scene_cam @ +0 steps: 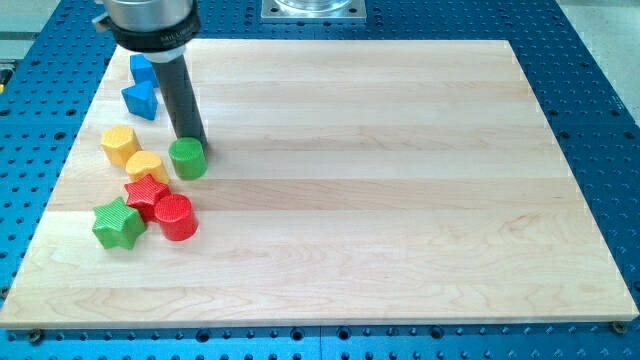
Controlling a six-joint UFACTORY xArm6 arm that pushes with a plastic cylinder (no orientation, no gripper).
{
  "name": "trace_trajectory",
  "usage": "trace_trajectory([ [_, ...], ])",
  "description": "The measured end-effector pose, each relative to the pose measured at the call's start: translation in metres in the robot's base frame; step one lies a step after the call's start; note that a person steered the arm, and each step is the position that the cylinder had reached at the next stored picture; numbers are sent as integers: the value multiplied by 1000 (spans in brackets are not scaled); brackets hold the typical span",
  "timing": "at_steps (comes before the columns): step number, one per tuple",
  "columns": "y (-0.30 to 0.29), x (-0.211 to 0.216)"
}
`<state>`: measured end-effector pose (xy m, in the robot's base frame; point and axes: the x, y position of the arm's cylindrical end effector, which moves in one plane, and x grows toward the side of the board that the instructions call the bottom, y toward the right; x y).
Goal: Push the green circle vertically to the red circle
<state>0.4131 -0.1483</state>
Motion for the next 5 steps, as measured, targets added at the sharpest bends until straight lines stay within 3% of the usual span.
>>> trace_trajectory([
  [1, 3, 21],
  [3, 28, 21],
  [5, 32, -53],
])
